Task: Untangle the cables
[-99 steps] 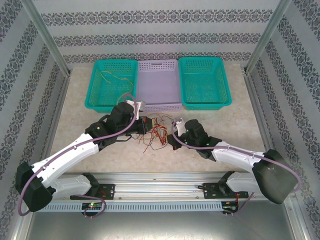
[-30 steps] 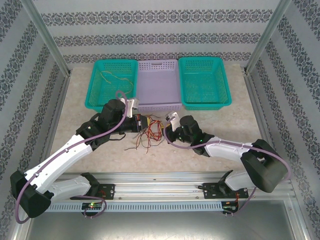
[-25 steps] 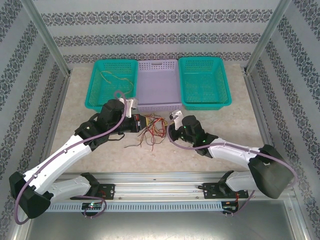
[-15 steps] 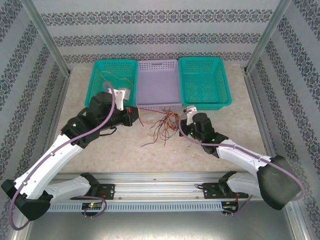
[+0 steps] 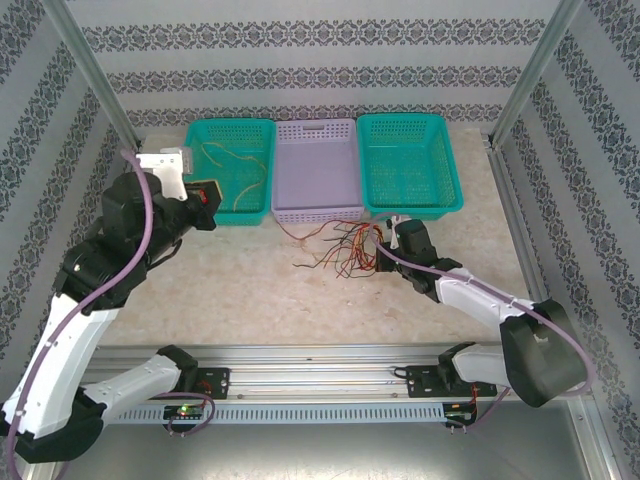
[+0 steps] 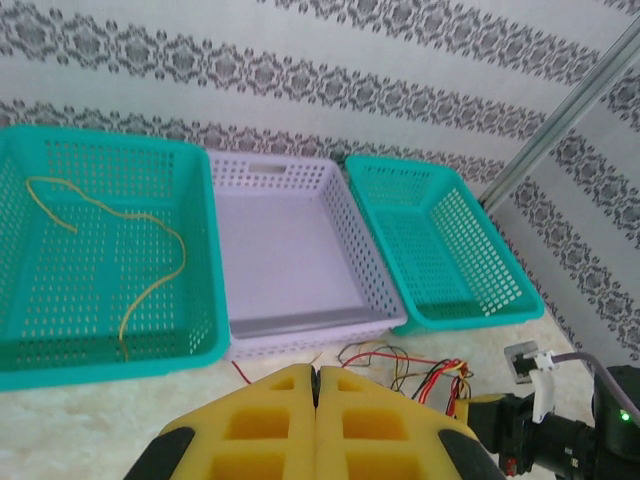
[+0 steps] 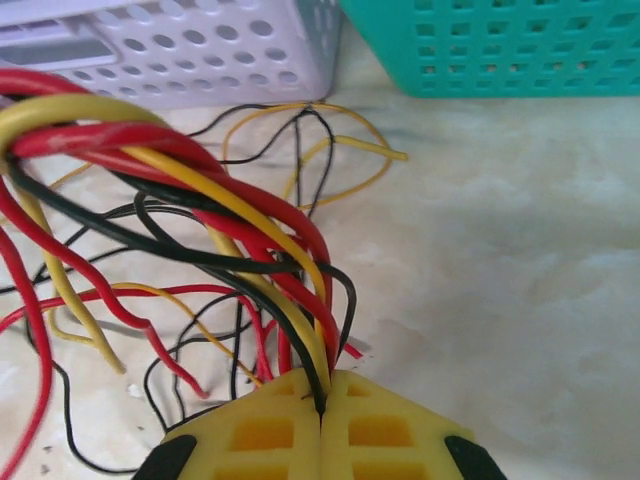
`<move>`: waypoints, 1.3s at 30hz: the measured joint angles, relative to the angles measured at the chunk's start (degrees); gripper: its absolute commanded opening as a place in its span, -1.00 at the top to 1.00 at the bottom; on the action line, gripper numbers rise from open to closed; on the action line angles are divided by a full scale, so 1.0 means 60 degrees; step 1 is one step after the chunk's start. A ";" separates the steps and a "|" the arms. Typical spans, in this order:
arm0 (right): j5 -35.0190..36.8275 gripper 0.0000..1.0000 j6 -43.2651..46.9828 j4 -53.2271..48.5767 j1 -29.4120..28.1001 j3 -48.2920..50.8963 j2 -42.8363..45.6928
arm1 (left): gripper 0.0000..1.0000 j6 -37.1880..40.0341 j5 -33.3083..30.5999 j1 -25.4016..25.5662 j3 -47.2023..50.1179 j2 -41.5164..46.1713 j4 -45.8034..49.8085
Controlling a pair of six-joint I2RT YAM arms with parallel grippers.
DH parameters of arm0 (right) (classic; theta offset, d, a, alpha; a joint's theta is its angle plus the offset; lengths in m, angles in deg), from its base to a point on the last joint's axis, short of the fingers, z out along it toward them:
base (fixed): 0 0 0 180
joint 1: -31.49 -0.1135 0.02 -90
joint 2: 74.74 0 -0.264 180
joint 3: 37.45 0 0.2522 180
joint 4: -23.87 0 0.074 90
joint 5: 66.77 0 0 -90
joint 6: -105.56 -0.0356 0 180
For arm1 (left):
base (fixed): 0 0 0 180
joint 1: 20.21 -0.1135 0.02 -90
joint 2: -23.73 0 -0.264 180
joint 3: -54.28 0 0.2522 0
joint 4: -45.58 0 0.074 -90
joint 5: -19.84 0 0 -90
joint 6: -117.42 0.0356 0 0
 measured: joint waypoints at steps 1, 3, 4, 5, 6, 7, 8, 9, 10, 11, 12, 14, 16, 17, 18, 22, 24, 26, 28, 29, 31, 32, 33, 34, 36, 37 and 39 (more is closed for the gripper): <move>-0.0058 1.00 0.0025 0.0066 -0.0076 0.0040 0.0146 | 1.00 0.0004 0.0124 0.0000 0.0015 0.0004 -0.0007; -0.0215 1.00 0.0098 0.0211 -0.0291 0.0175 0.0535 | 1.00 -0.0004 0.0484 0.0000 0.0226 0.0025 -0.0171; -0.0324 1.00 0.0113 0.0255 -0.0386 0.0248 0.0739 | 1.00 -0.0036 0.0699 0.0000 0.0455 0.0025 -0.0317; -0.0448 1.00 0.0157 0.0335 -0.0448 0.0324 0.0933 | 0.87 -0.0076 0.0954 0.0000 0.0761 0.0018 -0.0474; -0.0616 1.00 0.0211 0.0426 -0.0463 0.0393 0.1078 | 0.74 -0.0149 0.1253 0.0000 0.1115 -0.0029 -0.0623; -0.0739 1.00 0.0259 0.0546 -0.0499 0.0466 0.1191 | 0.64 -0.0219 0.1490 0.0000 0.1402 -0.0073 -0.0750; -0.0863 1.00 0.0284 0.0652 -0.0499 0.0546 0.1282 | 0.49 -0.0386 0.1818 0.0000 0.1800 -0.0138 -0.0951; -0.1016 1.00 0.0317 0.0798 -0.0510 0.0645 0.1370 | 0.36 -0.0561 0.2135 0.0000 0.2186 -0.0266 -0.1184; -0.1122 1.00 0.0331 0.0889 -0.0532 0.0718 0.1443 | 0.29 -0.0699 0.2426 0.0000 0.2524 -0.0393 -0.1402; -0.1239 1.00 0.0353 0.1002 -0.0579 0.0801 0.1519 | 0.20 -0.0889 0.2765 0.0000 0.2951 -0.0517 -0.1690; -0.1348 1.00 0.0364 0.1089 -0.0597 0.0856 0.1566 | 0.09 -0.1086 0.3096 0.0000 0.3370 -0.0627 -0.1956; -0.1537 1.00 0.0401 0.1271 -0.0663 0.0918 0.1606 | -0.06 -0.1435 0.3697 0.0004 0.4127 -0.0739 -0.2503; -0.1679 1.00 0.0452 0.1395 -0.0721 0.0933 0.1606 | -0.18 -0.1759 0.4233 0.0029 0.4743 -0.0783 -0.3002; -0.1734 1.00 0.0466 0.1446 -0.0769 0.0936 0.1606 | -0.23 -0.1902 0.4484 0.0066 0.5005 -0.0801 -0.3297; -0.1800 1.00 0.0499 0.1497 -0.0769 0.0936 0.1606 | -0.29 -0.2044 0.4714 0.0098 0.5213 -0.0827 -0.3577; -0.2004 1.00 0.0543 0.1716 -0.0878 0.0951 0.1606 | -0.35 -0.2357 0.5399 0.0412 0.5686 -0.1089 -0.4586; -0.2157 1.00 0.0590 0.1821 -0.0940 0.0958 0.1606 | -0.35 -0.2401 0.5537 0.0525 0.5737 -0.1337 -0.4874; -0.2350 1.00 0.0612 0.1942 -0.1002 0.0976 0.1610 | -0.35 -0.2408 0.5508 0.0528 0.5741 -0.1574 -0.5074; -0.2506 1.00 0.0667 0.2131 -0.1002 0.1115 0.1690 | -0.37 -0.2401 0.5278 0.0525 0.5741 -0.1763 -0.5144; -0.2554 1.00 0.0718 0.2233 -0.1002 0.1231 0.1759 | -0.40 -0.2397 0.5071 0.0525 0.5741 -0.1869 -0.5155; -0.2626 1.00 0.0823 0.2408 -0.1002 0.1453 0.1894 | -0.43 -0.2375 0.4707 0.0506 0.5741 -0.2022 -0.5151; -0.2634 1.00 0.0860 0.2481 -0.1002 0.1552 0.1956 | -0.44 -0.2375 0.4546 0.0474 0.5737 -0.2106 -0.5147; -0.2637 1.00 0.0882 0.2550 -0.1002 0.1643 0.2018 | -0.44 -0.2379 0.4462 0.0419 0.5737 -0.2186 -0.5147; -0.2648 1.00 0.0900 0.2626 -0.1005 0.1705 0.2069 | -0.45 -0.2390 0.4375 0.0353 0.5734 -0.2262 -0.5147; -0.2707 1.00 0.0973 0.2830 -0.1027 0.1818 0.2149 | -0.48 -0.2448 0.4237 0.0240 0.5654 -0.2484 -0.5085; -0.2714 1.00 0.1020 0.2922 -0.1075 0.1843 0.2167 | -0.48 -0.2488 0.4197 0.0197 0.5584 -0.2605 -0.5049; -0.2750 1.00 0.1078 0.3104 -0.1147 0.1865 0.2178 | -0.52 -0.2594 0.4215 0.0189 0.5410 -0.2900 -0.5013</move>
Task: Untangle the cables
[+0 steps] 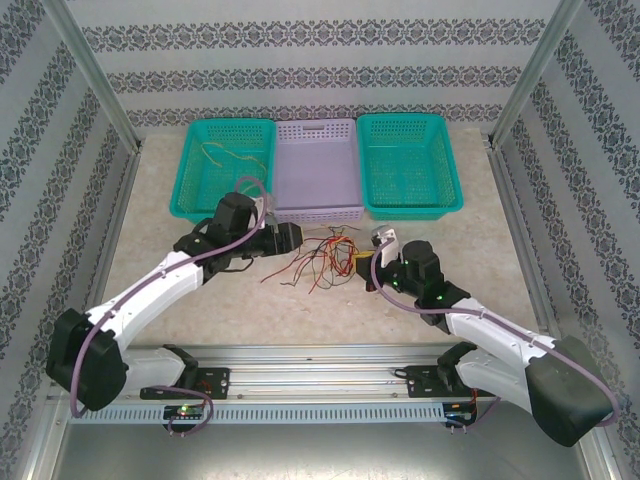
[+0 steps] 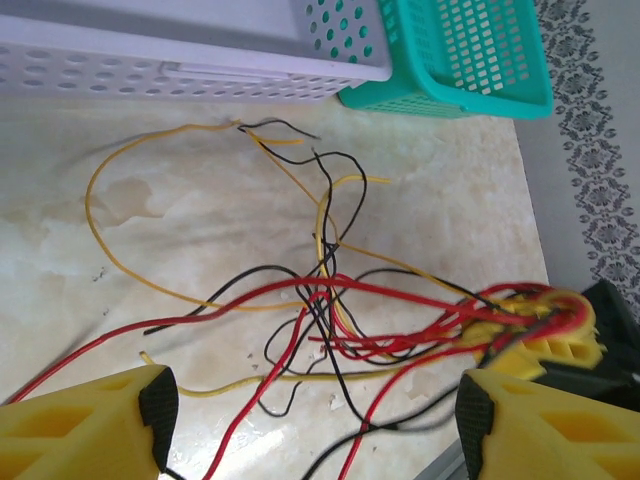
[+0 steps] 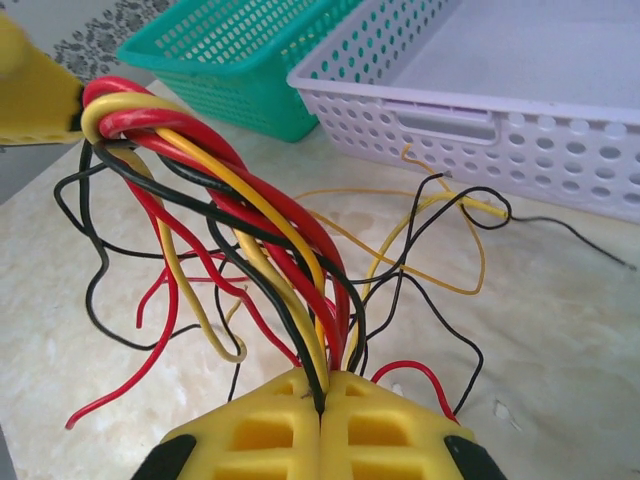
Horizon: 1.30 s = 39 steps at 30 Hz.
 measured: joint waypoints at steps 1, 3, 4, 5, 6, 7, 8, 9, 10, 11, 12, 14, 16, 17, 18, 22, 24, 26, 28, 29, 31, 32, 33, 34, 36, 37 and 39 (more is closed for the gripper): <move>-0.0025 1.00 0.0025 0.0102 -0.0011 0.0018 0.0000 | -0.53 -0.0051 0.0058 0.0000 -0.0036 -0.0102 0.0004; -0.0055 1.00 0.0036 0.0368 -0.0069 0.0131 0.0000 | -0.52 -0.0186 0.0251 0.0000 -0.0044 -0.0288 0.0004; -0.0069 1.00 0.0040 0.0426 -0.0113 0.0186 0.0000 | -0.52 -0.0226 0.0353 0.0000 -0.0044 -0.0368 0.0000; -0.0106 1.00 0.0058 0.0463 -0.0120 0.0222 -0.0004 | -0.52 -0.0248 0.0448 0.0000 -0.0044 -0.0474 0.0004; -0.0138 1.00 0.0073 0.0477 -0.0138 0.0240 -0.0004 | -0.51 -0.0248 0.0528 0.0000 -0.0044 -0.0565 0.0004; -0.0153 1.00 0.0076 0.0499 -0.0164 0.0240 -0.0004 | -0.51 -0.0244 0.0579 0.0000 -0.0044 -0.0627 0.0004; -0.0215 1.00 0.0098 0.0554 -0.0168 0.0240 -0.0007 | -0.51 -0.0211 0.0623 0.0000 -0.0044 -0.0692 0.0011; -0.0277 1.00 0.0102 0.0605 -0.0168 0.0240 -0.0007 | -0.47 -0.0175 0.0637 0.0000 -0.0044 -0.0743 0.0011; -0.0321 1.00 0.0106 0.0641 -0.0168 0.0244 -0.0007 | -0.45 -0.0142 0.0648 0.0000 -0.0044 -0.0783 0.0011; -0.0390 1.00 0.0102 0.0692 -0.0168 0.0244 -0.0007 | -0.42 -0.0073 0.0681 0.0000 -0.0044 -0.0845 0.0011; -0.0459 1.00 0.0106 0.0765 -0.0168 0.0255 -0.0007 | -0.35 0.0011 0.0721 0.0000 -0.0044 -0.0918 0.0011; -0.0597 1.00 0.0102 0.0867 -0.0168 0.0262 -0.0007 | -0.28 0.0146 0.0827 0.0000 -0.0047 -0.1078 0.0007; -0.0739 1.00 0.0098 0.0929 -0.0168 0.0266 -0.0007 | -0.21 0.0291 0.0889 0.0000 -0.0047 -0.1239 0.0007; -0.0812 1.00 0.0102 0.0947 -0.0168 0.0266 -0.0011 | -0.20 0.0339 0.0896 0.0000 -0.0047 -0.1300 0.0007; -0.0889 1.00 0.0102 0.0973 -0.0168 0.0266 -0.0026 | -0.16 0.0390 0.0914 0.0000 -0.0047 -0.1330 0.0007; -0.1173 1.00 0.0066 0.1045 -0.0168 0.0266 -0.0127 | -0.11 0.0561 0.1002 0.0000 -0.0051 -0.1330 0.0000; -0.1249 1.00 0.0058 0.1049 -0.0168 0.0266 -0.0186 | -0.15 0.0586 0.1118 0.0000 -0.0051 -0.1330 -0.0004; -0.1275 1.00 0.0055 0.1049 -0.0182 0.0266 -0.0219 | -0.13 0.0594 0.1202 0.0000 -0.0051 -0.1330 -0.0004; -0.1279 1.00 0.0029 0.1049 -0.0182 0.0266 -0.0222 | -0.14 0.0608 0.1319 0.0000 -0.0044 -0.1308 -0.0040; -0.1279 1.00 0.0025 0.1053 -0.0182 0.0266 -0.0222 | -0.18 0.0630 0.1366 0.0000 -0.0029 -0.1290 -0.0087; -0.1315 1.00 0.0022 0.1056 -0.0182 0.0266 -0.0226 | -0.23 0.0692 0.1464 0.0000 0.0011 -0.1257 -0.0149; -0.1333 1.00 0.0015 0.1078 -0.0182 0.0266 -0.0237 | -0.23 0.0714 0.1494 0.0000 0.0022 -0.1253 -0.0157; -0.1373 1.00 -0.0007 0.1096 -0.0182 0.0266 -0.0240 | -0.24 0.0758 0.1526 0.0000 0.0047 -0.1253 -0.0182; -0.1413 1.00 -0.0007 0.1115 -0.0182 0.0266 -0.0240 | -0.25 0.0812 0.1530 0.0000 0.0076 -0.1253 -0.0200; -0.1512 1.00 -0.0011 0.1144 -0.0182 0.0266 -0.0237 | -0.31 0.0958 0.1461 0.0000 0.0113 -0.1253 -0.0197; -0.1559 1.00 -0.0011 0.1155 -0.0182 0.0266 -0.0237 | -0.33 0.1064 0.1373 0.0000 0.0117 -0.1253 -0.0186; -0.1643 1.00 -0.0015 0.1158 -0.0182 0.0266 -0.0211 | -0.33 0.1235 0.1184 0.0000 0.0117 -0.1231 -0.0164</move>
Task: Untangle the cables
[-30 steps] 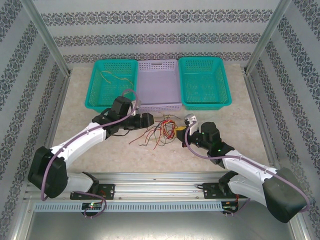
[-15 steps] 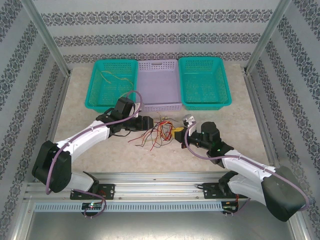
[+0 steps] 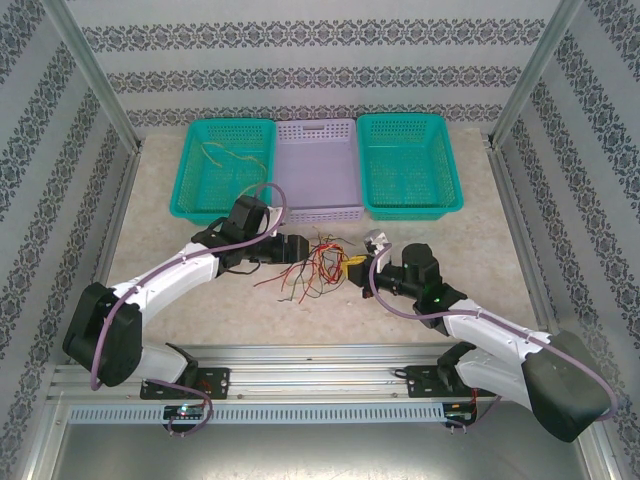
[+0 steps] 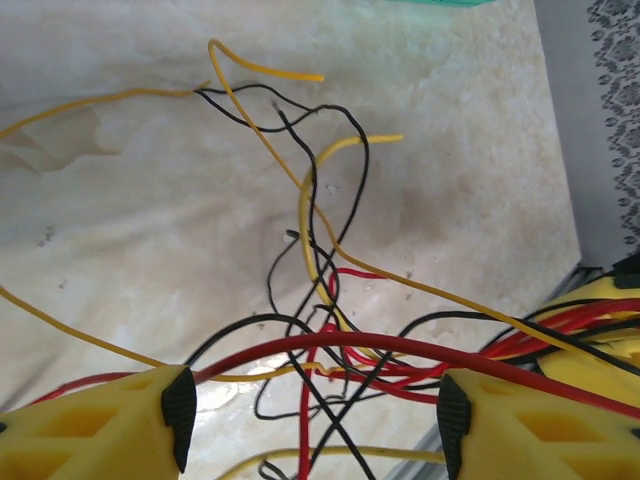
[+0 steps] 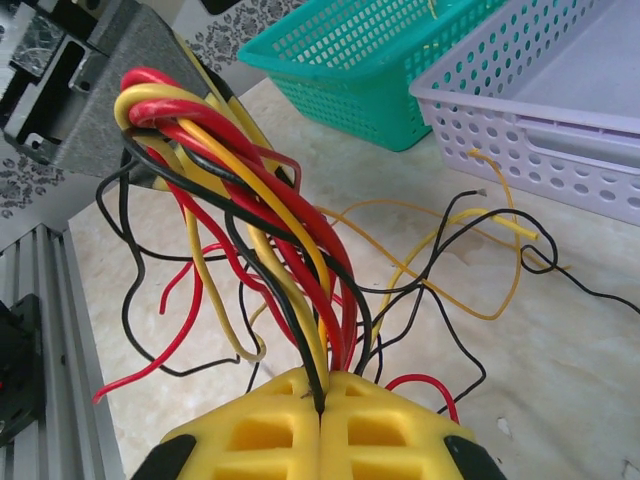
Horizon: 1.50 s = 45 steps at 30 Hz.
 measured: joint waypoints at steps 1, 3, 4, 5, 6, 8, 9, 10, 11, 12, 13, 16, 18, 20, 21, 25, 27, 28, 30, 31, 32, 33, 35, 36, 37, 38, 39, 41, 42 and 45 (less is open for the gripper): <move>-0.0044 1.00 0.0000 0.0000 0.0000 0.0000 0.0047 | -0.33 0.0102 -0.0117 0.0000 0.0000 0.0029 0.0018; -0.0117 1.00 0.0000 0.0000 0.0004 0.0000 0.0157 | -0.32 0.0215 -0.0240 0.0000 0.0000 0.0120 0.0022; -0.0178 1.00 -0.0004 0.0007 0.0007 0.0000 0.0219 | -0.31 0.0266 -0.0266 0.0000 0.0000 0.0182 0.0018; -0.0237 1.00 -0.0029 0.0022 0.0011 0.0000 0.0255 | -0.31 0.0291 -0.0259 0.0000 0.0004 0.0233 0.0004; -0.0317 1.00 -0.0036 0.0029 0.0025 0.0000 0.0295 | -0.29 0.0317 -0.0240 0.0000 0.0015 0.0284 -0.0058; -0.0492 1.00 -0.0069 0.0047 0.0044 0.0000 0.0331 | -0.28 0.0331 -0.0124 0.0007 0.0095 0.0339 -0.0277; -0.0612 1.00 -0.0084 0.0069 0.0076 0.0000 0.0335 | -0.29 0.0331 -0.0055 0.0007 0.0160 0.0350 -0.0426; -0.0721 1.00 -0.0124 0.0102 0.0091 0.0000 0.0335 | -0.29 0.0331 0.0022 0.0007 0.0233 0.0353 -0.0543; -0.0809 1.00 -0.0164 0.0113 0.0109 0.0000 0.0335 | -0.30 0.0328 0.0095 0.0007 0.0299 0.0353 -0.0667; -0.0936 1.00 -0.0219 0.0135 0.0149 0.0000 0.0335 | -0.28 0.0328 0.0182 0.0007 0.0382 0.0353 -0.0834; -0.1067 1.00 -0.0248 0.0175 0.0149 0.0000 0.0328 | -0.26 0.0324 0.0284 0.0007 0.0470 0.0353 -0.1009; -0.1402 1.00 -0.0317 0.0310 0.0153 0.0000 0.0204 | -0.24 0.0321 0.0543 0.0007 0.0667 0.0357 -0.1453; -0.1566 1.00 -0.0361 0.0328 0.0153 0.0000 0.0095 | -0.24 0.0317 0.0678 0.0007 0.0794 0.0393 -0.1763; -0.1694 1.00 -0.0419 0.0328 0.0153 0.0000 0.0015 | -0.28 0.0321 0.0678 0.0007 0.0947 0.0506 -0.2004; -0.1756 1.00 -0.0444 0.0324 0.0153 0.0000 -0.0018 | -0.28 0.0321 0.0667 0.0007 0.1045 0.0637 -0.2135; -0.1880 1.00 -0.0503 0.0324 0.0153 0.0000 -0.0047 | -0.30 0.0324 0.0601 0.0007 0.1461 0.1286 -0.2670; -0.1912 1.00 -0.0539 0.0331 0.0222 0.0000 -0.0044 | -0.28 0.0328 0.0619 0.0007 0.1570 0.1472 -0.2900; -0.1953 1.00 -0.0576 0.0368 0.0284 0.0000 -0.0044 | -0.27 0.0324 0.0641 0.0007 0.1599 0.1501 -0.3013; -0.2044 1.00 -0.0685 0.0459 0.0404 0.0000 -0.0026 | -0.18 0.0328 0.0678 0.0007 0.1621 0.1483 -0.3177; -0.2109 1.00 -0.0750 0.0521 0.0470 0.0000 -0.0015 | -0.14 0.0328 0.0685 0.0007 0.1628 0.1475 -0.3242; -0.2164 1.00 -0.0809 0.0579 0.0517 0.0000 -0.0007 | -0.09 0.0324 0.0710 0.0007 0.1639 0.1468 -0.3300; -0.2208 1.00 -0.0860 0.0648 0.0532 0.0000 -0.0007 | -0.05 0.0321 0.0718 0.0007 0.1654 0.1461 -0.3366; -0.2306 1.00 -0.0980 0.0780 0.0576 0.0000 -0.0007 | -0.05 0.0313 0.0820 0.0007 0.1679 0.1432 -0.3497; -0.2342 1.00 -0.1016 0.0827 0.0583 0.0000 -0.0007 | -0.04 0.0310 0.0867 0.0007 0.1690 0.1421 -0.3559; -0.2386 1.00 -0.1049 0.0892 0.0590 0.0000 -0.0007 | -0.05 0.0306 0.0896 0.0007 0.1694 0.1410 -0.3621; -0.2422 1.00 -0.1086 0.0958 0.0590 0.0000 -0.0007 | -0.06 0.0306 0.0925 0.0007 0.1694 0.1406 -0.3661; -0.2459 1.00 -0.1122 0.0994 0.0590 0.0000 -0.0011 | -0.07 0.0306 0.0929 0.0007 0.1694 0.1406 -0.3679; -0.2590 1.00 -0.1224 0.1107 0.0590 0.0000 -0.0026 | -0.22 0.0295 0.0936 0.0007 0.1694 0.1406 -0.3723; -0.2637 1.00 -0.1257 0.1162 0.0590 0.0000 -0.0040 | -0.29 0.0280 0.0929 0.0007 0.1701 0.1406 -0.3759; -0.2849 1.00 -0.1330 0.1319 0.0590 0.0000 -0.0153 | -0.30 0.0288 0.0871 0.0007 0.1767 0.1406 -0.3865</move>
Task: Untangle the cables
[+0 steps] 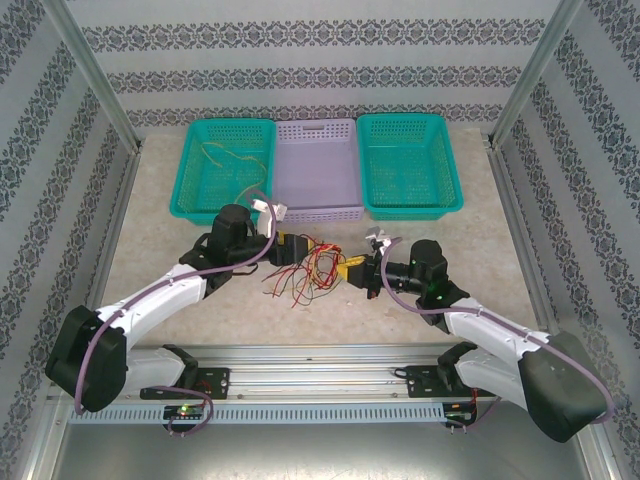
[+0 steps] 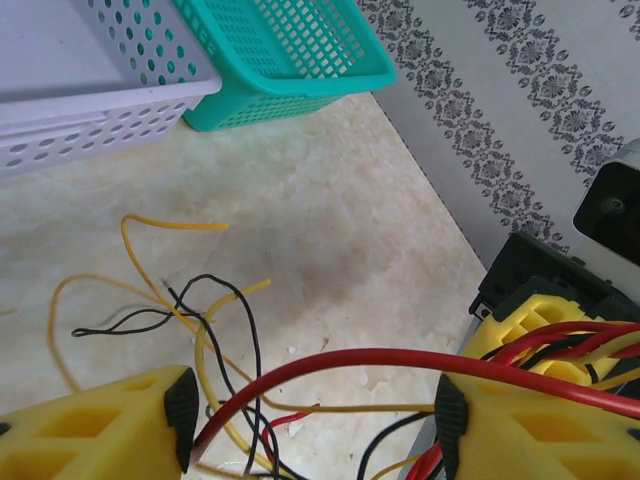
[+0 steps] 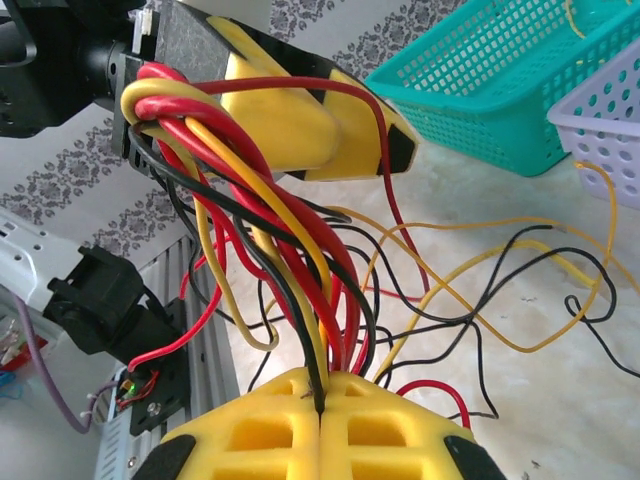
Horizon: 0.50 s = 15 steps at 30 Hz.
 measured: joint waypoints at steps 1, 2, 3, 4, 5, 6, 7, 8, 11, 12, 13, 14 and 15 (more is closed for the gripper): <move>-0.0073 1.00 -0.0007 0.0040 -0.0004 0.0000 -0.0044 | -0.27 0.0000 -0.0062 0.0000 0.0033 0.0004 -0.0022; -0.0135 1.00 -0.0036 0.0062 -0.0004 0.0000 -0.0080 | -0.22 0.0000 -0.0149 0.0000 0.0087 0.0015 -0.0069; -0.0186 1.00 -0.0047 0.0073 -0.0007 0.0000 -0.0117 | -0.14 0.0000 -0.0222 0.0000 0.0157 0.0040 -0.0153; -0.0237 1.00 -0.0073 0.0091 -0.0007 0.0000 -0.0168 | -0.04 -0.0004 -0.0295 0.0000 0.0262 0.0087 -0.0262; -0.0288 1.00 -0.0106 0.0113 -0.0007 0.0000 -0.0233 | 0.08 -0.0015 -0.0361 0.0000 0.0353 0.0142 -0.0342; -0.0302 1.00 -0.0127 0.0124 -0.0007 0.0000 -0.0277 | 0.15 -0.0022 -0.0415 0.0000 0.0412 0.0186 -0.0397; -0.0317 1.00 -0.0146 0.0127 -0.0007 0.0000 -0.0324 | 0.20 -0.0029 -0.0455 0.0000 0.0459 0.0229 -0.0437; -0.0317 1.00 -0.0146 0.0127 -0.0007 0.0000 -0.0353 | 0.28 -0.0033 -0.0466 0.0000 0.0470 0.0255 -0.0459; -0.0310 1.00 -0.0142 0.0127 -0.0007 0.0000 -0.0353 | 0.48 -0.0055 -0.0510 0.0000 0.0470 0.0306 -0.0539; -0.0302 1.00 -0.0142 0.0120 -0.0007 0.0000 -0.0353 | 0.58 -0.0062 -0.0528 0.0000 0.0466 0.0328 -0.0546; -0.0270 1.00 -0.0138 0.0098 -0.0007 0.0000 -0.0353 | 0.71 -0.0069 -0.0532 0.0000 0.0466 0.0361 -0.0546; -0.0237 1.00 -0.0138 0.0084 -0.0007 0.0000 -0.0353 | 0.90 -0.0073 -0.0539 0.0000 0.0466 0.0401 -0.0546; -0.0178 1.00 -0.0135 0.0055 -0.0007 0.0000 -0.0353 | 1.00 -0.0106 -0.0532 0.0000 0.0466 0.0441 -0.0546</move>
